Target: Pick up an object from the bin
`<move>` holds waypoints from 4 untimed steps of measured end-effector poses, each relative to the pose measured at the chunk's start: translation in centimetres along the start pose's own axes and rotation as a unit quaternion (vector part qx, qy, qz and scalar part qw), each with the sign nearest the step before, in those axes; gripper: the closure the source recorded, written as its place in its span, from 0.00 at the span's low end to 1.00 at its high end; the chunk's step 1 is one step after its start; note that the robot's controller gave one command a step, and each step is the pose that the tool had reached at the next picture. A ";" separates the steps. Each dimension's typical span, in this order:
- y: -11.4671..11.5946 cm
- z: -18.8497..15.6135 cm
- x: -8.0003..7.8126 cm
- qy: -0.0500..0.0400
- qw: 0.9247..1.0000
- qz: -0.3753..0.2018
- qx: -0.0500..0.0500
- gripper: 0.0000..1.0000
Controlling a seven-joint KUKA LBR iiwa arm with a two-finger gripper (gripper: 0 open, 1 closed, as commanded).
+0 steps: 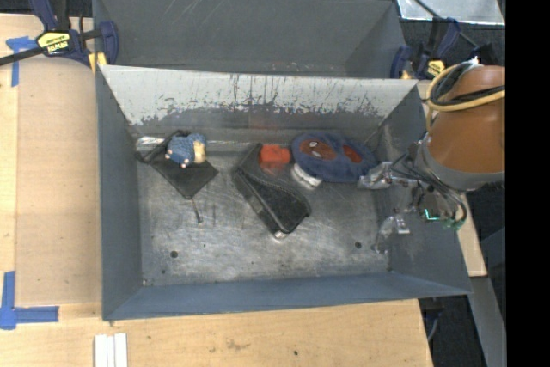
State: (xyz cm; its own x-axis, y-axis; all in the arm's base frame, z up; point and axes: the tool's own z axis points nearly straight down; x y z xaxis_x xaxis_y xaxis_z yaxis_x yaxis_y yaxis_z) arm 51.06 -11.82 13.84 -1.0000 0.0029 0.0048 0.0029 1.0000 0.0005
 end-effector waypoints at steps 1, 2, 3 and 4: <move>13.0 6.6 -4.5 0.000 0.997 0.076 0.003 0.00; 15.7 6.2 -6.2 -0.001 0.991 0.136 0.001 0.00; 18.0 6.3 -6.8 -0.006 1.000 0.030 0.002 0.00; 20.6 5.7 -6.0 -0.005 0.993 -0.121 0.001 0.00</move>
Offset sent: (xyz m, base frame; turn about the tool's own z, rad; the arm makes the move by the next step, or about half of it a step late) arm 0.0450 0.1307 -0.0684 0.1533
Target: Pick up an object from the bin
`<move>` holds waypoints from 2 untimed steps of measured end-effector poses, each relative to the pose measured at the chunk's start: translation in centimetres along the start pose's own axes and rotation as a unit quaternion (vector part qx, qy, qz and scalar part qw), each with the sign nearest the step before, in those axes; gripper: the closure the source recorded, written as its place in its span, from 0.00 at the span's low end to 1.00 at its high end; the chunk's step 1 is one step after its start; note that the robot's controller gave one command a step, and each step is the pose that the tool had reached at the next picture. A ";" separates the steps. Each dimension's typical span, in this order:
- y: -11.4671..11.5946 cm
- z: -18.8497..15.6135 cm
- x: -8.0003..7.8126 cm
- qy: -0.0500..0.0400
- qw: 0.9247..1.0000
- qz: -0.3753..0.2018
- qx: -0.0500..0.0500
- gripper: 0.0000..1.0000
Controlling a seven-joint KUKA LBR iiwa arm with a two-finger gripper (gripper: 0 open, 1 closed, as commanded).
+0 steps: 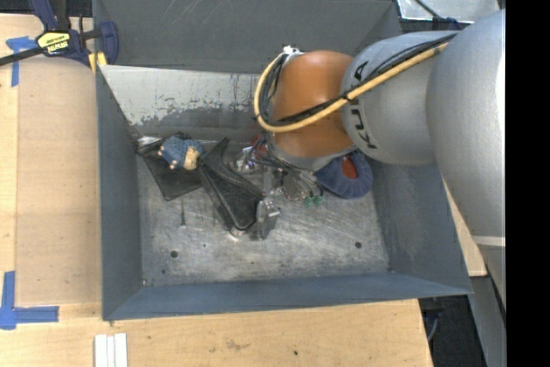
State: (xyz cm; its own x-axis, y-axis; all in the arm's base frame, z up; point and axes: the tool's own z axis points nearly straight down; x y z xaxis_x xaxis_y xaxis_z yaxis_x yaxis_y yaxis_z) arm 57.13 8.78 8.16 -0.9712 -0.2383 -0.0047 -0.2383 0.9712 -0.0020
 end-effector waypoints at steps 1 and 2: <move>2.1 -1.3 -1.3 -0.002 0.990 -0.142 0.000 0.00; 3.2 -1.2 -1.5 -0.004 0.979 -0.202 0.001 0.00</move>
Offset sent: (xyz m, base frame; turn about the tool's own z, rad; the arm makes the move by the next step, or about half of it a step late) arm 0.0049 0.0256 0.0122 -0.2871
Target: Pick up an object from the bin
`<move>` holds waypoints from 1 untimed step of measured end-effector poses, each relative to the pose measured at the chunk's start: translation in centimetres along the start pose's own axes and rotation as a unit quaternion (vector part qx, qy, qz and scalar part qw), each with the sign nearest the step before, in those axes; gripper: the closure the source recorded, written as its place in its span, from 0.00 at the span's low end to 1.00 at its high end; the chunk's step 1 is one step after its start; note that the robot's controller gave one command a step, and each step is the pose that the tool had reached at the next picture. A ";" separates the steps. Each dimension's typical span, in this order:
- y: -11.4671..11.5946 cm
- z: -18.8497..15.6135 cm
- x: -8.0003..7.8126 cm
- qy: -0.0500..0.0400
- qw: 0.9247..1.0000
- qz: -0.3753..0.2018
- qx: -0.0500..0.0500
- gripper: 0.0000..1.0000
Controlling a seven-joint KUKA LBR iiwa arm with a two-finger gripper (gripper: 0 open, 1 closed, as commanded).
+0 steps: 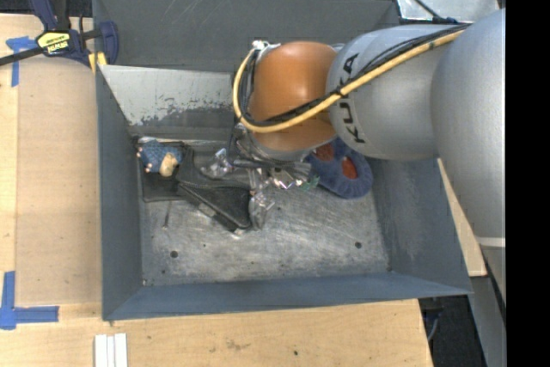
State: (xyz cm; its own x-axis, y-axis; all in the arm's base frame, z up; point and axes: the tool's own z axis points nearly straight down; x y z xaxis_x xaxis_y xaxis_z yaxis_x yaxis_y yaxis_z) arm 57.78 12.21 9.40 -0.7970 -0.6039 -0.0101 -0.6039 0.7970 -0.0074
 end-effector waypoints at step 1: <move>-0.1 -0.1 0.0 -0.001 1.000 0.000 0.001 1.00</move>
Offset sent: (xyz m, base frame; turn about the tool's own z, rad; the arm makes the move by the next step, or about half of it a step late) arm 0.0000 0.0000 0.0000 0.0000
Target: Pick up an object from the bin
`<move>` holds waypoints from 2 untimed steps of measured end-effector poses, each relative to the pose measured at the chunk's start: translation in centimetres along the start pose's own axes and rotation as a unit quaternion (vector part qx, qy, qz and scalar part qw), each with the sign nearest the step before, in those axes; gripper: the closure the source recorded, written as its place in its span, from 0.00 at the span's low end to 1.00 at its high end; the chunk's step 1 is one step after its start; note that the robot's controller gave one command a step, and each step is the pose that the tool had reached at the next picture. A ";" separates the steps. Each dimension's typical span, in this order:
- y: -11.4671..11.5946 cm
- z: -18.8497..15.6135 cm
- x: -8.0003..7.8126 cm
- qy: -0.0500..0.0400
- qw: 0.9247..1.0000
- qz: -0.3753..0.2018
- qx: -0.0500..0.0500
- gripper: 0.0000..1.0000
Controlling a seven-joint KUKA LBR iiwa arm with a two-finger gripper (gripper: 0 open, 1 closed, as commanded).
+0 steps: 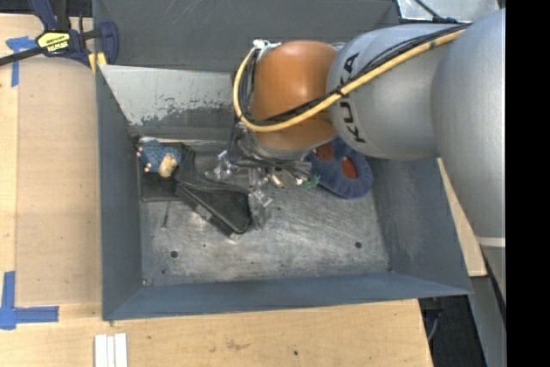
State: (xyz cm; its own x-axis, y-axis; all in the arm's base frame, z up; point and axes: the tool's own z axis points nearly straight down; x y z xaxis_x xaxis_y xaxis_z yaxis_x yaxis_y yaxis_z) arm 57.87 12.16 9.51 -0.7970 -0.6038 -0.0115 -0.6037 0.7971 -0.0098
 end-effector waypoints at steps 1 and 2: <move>-0.7 -10.1 0.7 0.002 0.999 -0.039 -0.004 1.00; -0.1 -14.1 0.4 0.005 0.999 -0.042 -0.005 1.00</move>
Offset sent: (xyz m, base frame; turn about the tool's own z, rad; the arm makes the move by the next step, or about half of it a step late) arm -0.0039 -0.0095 0.0976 -0.0798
